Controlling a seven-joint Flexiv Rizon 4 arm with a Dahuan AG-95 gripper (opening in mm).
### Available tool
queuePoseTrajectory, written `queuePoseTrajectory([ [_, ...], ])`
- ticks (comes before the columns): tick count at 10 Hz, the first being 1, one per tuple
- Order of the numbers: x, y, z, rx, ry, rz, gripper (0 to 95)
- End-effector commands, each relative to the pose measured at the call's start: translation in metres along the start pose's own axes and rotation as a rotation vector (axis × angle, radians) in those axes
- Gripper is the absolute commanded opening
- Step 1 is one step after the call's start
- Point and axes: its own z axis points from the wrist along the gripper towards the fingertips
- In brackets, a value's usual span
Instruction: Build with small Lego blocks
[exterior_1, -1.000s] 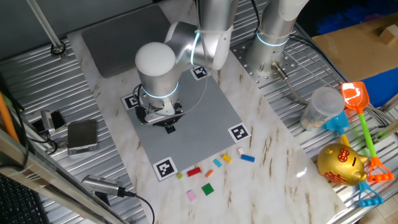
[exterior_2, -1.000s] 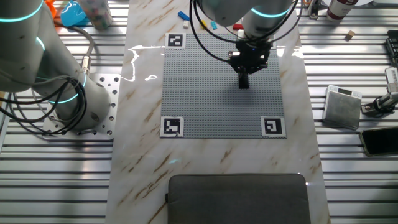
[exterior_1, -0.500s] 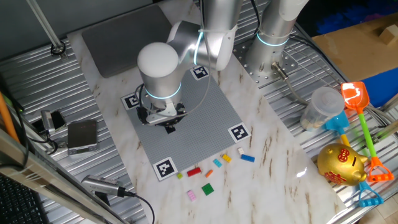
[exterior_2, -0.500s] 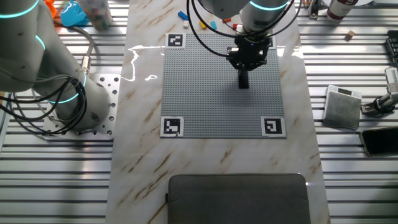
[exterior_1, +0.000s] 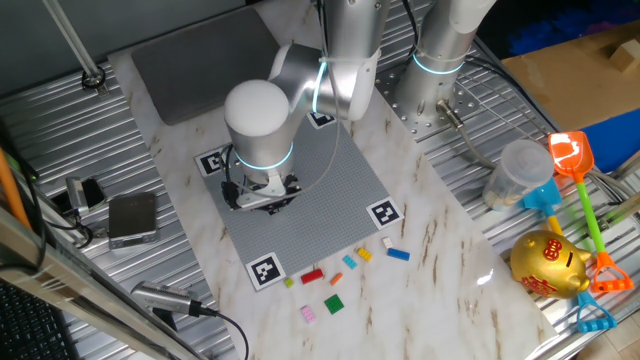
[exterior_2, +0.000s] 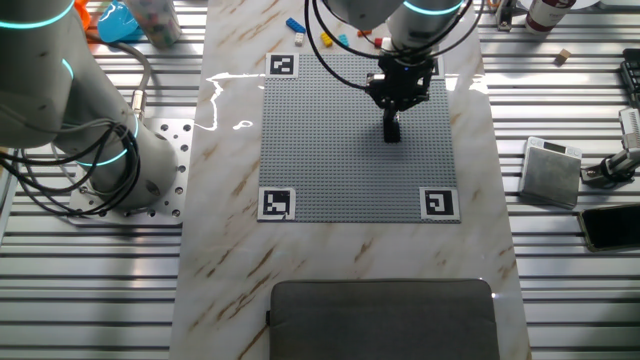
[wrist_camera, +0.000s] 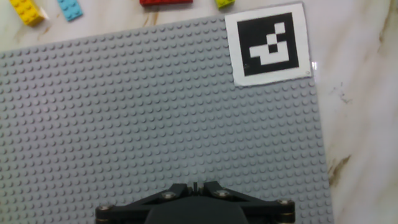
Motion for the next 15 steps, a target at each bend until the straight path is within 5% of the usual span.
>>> queuePoseTrajectory([
  [1,0.000,-0.001,0.003,-0.006,0.001,-0.001,0.0],
  [5,0.002,0.001,-0.005,-0.001,0.006,0.003,0.0],
  [9,0.018,0.000,-0.009,0.003,0.002,-0.011,0.0],
  [14,0.029,-0.006,0.006,0.012,-0.004,-0.038,0.0],
  [15,0.030,-0.006,0.009,-0.006,-0.004,-0.036,0.0],
])
